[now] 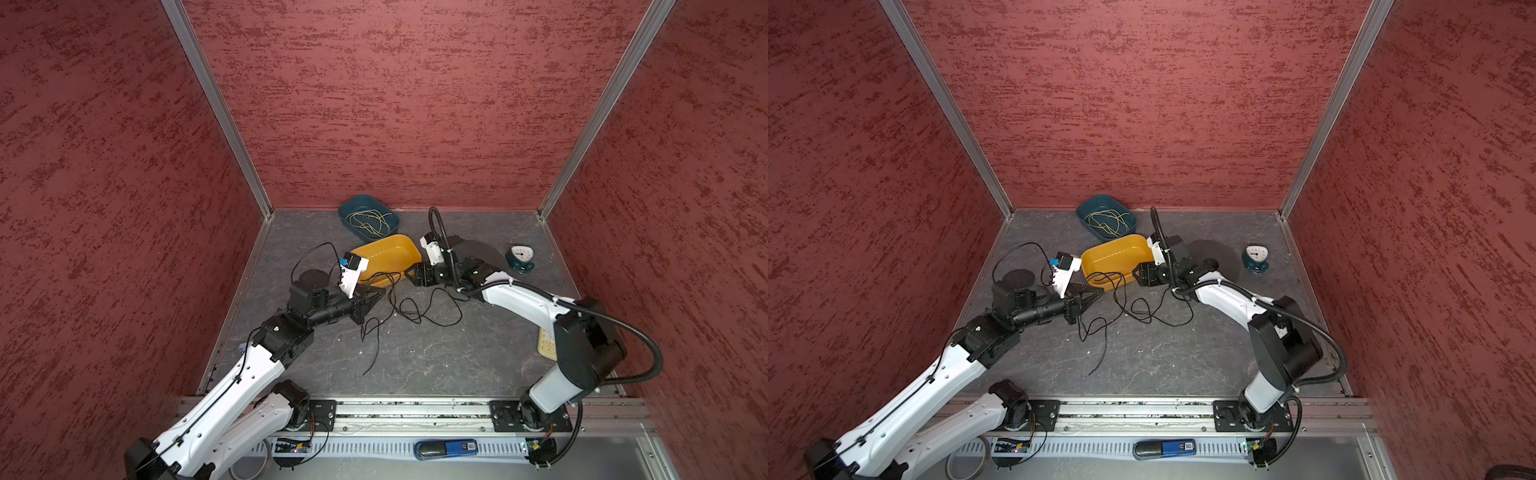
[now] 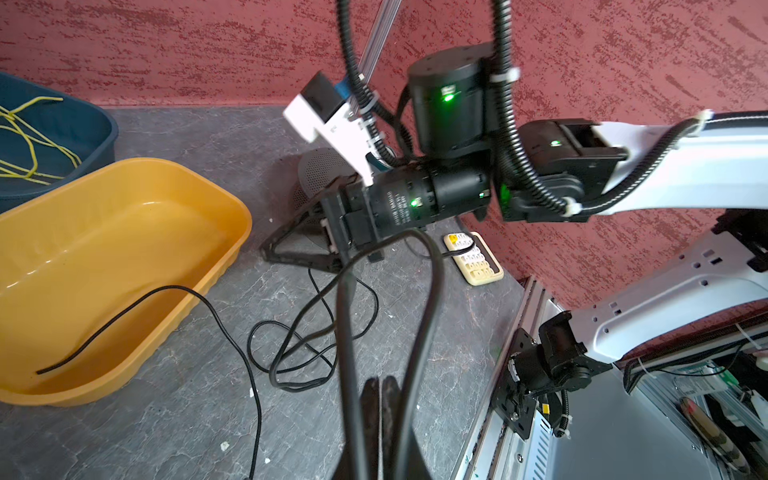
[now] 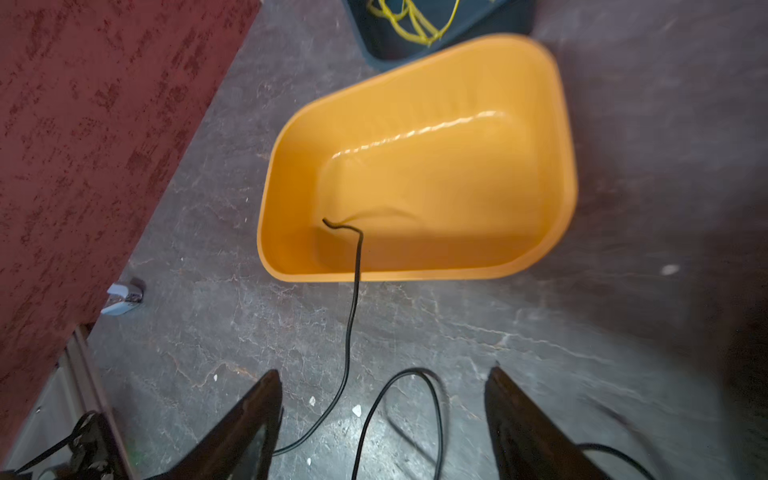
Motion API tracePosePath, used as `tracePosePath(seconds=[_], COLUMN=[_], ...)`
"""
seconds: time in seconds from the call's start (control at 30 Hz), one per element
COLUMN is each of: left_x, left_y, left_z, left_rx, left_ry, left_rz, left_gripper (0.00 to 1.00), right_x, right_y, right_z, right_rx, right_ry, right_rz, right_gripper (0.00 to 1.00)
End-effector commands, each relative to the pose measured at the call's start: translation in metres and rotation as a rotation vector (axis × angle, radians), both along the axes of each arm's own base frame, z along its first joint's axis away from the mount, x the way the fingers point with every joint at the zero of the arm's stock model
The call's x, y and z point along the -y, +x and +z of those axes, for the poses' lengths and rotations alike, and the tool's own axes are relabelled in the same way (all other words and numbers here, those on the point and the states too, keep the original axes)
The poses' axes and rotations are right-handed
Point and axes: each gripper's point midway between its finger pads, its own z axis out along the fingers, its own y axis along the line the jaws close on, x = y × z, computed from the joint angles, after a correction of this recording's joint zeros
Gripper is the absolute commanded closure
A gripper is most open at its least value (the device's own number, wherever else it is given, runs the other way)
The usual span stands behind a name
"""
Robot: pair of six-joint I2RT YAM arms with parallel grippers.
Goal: Wrap the cables
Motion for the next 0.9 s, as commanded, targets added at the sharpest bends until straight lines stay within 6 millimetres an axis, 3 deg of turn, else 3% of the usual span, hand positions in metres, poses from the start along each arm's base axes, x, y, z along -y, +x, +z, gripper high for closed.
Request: tracePosePath(seconds=[0.0, 0.2, 0.47, 0.73, 0.87], left_x=[0.001, 0.001, 0.002, -0.003, -0.010], left_y=[-0.005, -0.007, -0.008, -0.009, -0.006], left_z=[0.005, 0.006, 0.002, 0.006, 0.004], left_rx=[0.035, 0.054, 0.054, 0.073, 0.075], left_ry=[-0.013, -0.010, -0.014, -0.025, -0.008], left_rz=[-0.022, -0.023, -0.022, 0.006, 0.048], left_gripper=[0.92, 0.92, 0.92, 0.92, 0.92], right_x=[-0.023, -0.045, -0.074, -0.082, -0.089], right_y=[-0.007, -0.013, -0.005, -0.004, -0.015], right_z=[0.001, -0.017, -0.035, -0.023, 0.002], right_rx=[-0.043, -0.093, -0.124, -0.103, -0.034], right_ry=[0.133, 0.244, 0.278, 0.310, 0.352], right_rz=[0.078, 0.118, 0.144, 0.156, 0.242], right_gripper=[0.25, 0.29, 0.45, 0.83, 0.91])
